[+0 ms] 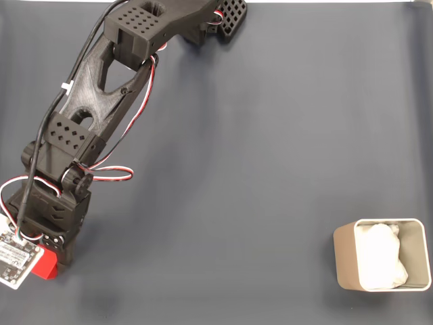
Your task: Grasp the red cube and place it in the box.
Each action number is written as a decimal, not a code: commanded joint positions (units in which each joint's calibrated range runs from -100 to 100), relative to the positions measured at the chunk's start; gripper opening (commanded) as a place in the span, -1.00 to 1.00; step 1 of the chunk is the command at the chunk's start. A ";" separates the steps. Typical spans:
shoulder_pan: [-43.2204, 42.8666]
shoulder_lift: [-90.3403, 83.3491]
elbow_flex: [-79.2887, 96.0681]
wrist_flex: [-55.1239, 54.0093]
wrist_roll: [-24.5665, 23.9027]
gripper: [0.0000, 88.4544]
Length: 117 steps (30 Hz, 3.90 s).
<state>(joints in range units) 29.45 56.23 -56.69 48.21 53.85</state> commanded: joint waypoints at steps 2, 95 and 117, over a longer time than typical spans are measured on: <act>-0.83 -3.89 -0.61 0.23 0.34 -0.89; -52.89 -35.52 19.46 0.64 0.05 -1.00; -53.10 -31.19 14.90 0.64 -1.03 -1.00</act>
<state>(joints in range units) -23.15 25.49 -38.25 49.96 53.41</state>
